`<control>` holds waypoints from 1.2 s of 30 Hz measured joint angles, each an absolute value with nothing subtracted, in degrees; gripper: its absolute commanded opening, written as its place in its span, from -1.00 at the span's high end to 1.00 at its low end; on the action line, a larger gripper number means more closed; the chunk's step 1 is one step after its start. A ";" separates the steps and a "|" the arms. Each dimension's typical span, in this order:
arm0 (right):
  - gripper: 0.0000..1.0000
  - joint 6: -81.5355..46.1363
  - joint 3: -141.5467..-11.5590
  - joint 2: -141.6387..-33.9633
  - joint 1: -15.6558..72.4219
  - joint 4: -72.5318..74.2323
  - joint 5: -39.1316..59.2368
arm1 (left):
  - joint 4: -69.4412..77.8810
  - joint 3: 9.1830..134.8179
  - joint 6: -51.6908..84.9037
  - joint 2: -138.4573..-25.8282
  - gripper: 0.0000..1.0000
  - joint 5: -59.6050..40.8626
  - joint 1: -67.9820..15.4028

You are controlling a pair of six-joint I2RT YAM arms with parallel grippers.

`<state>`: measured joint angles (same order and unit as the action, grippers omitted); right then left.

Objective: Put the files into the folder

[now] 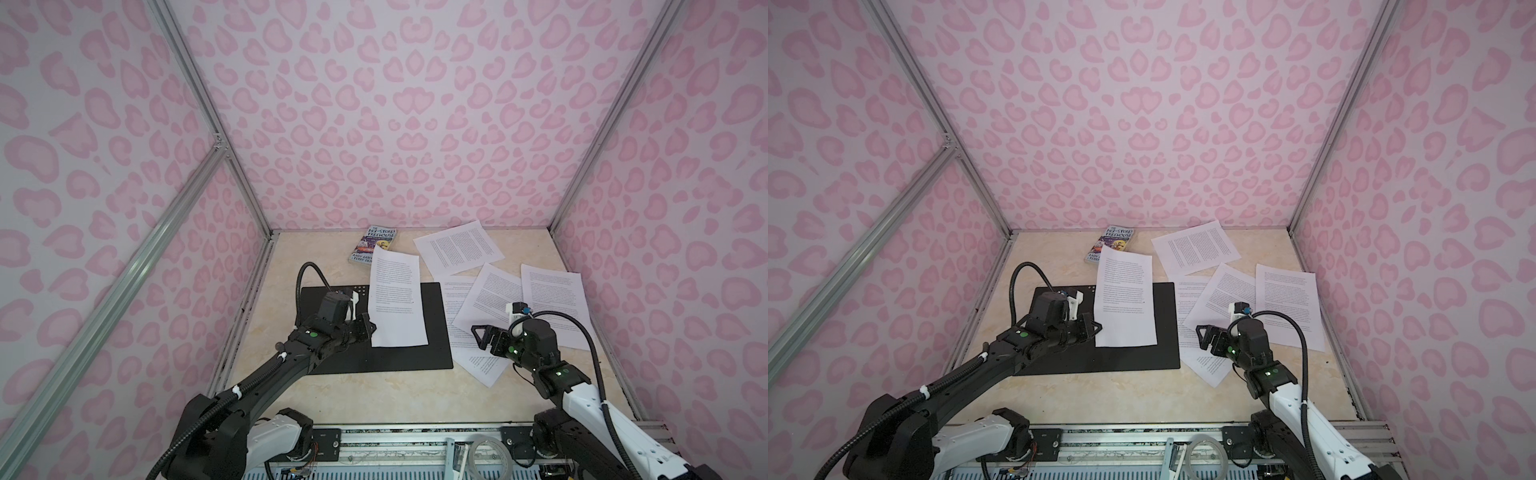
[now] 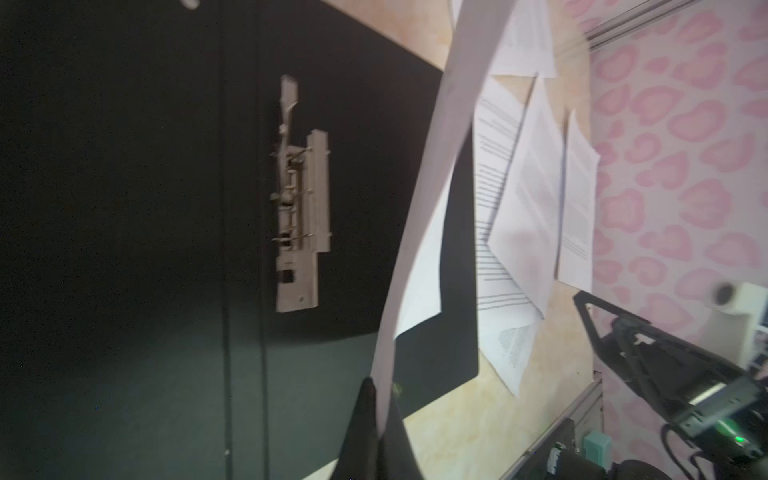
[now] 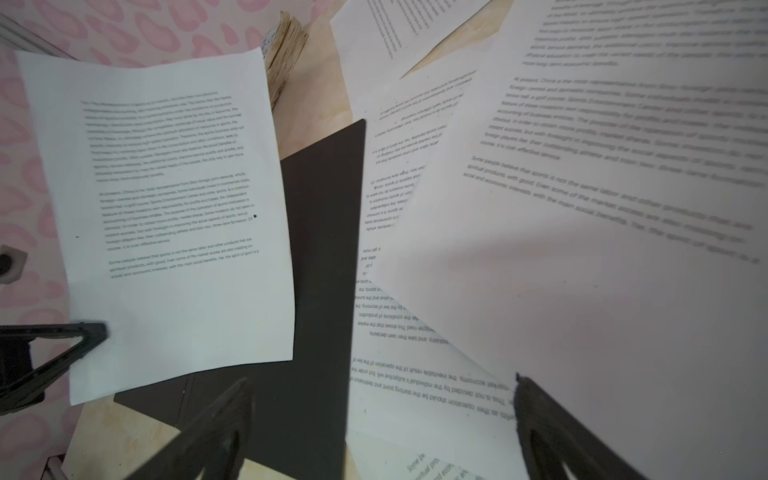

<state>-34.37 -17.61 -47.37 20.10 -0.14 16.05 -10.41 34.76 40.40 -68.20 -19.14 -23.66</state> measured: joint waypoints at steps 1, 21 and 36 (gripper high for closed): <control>-0.92 -34.35 -19.09 -49.36 22.76 0.25 15.35 | -10.63 34.20 39.68 -69.76 0.93 -19.16 -22.39; -0.79 -32.42 -49.28 -97.45 35.99 7.92 24.43 | -8.84 33.67 32.82 -82.35 0.93 -12.16 -19.29; -0.66 -36.49 -51.24 -106.52 34.57 18.15 35.75 | -8.21 35.40 32.42 -84.18 0.93 -9.26 -21.82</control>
<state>-36.49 -51.24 -106.52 34.57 18.15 35.75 -8.21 35.40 32.42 -84.18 -9.26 -21.82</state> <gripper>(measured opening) 0.854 0.050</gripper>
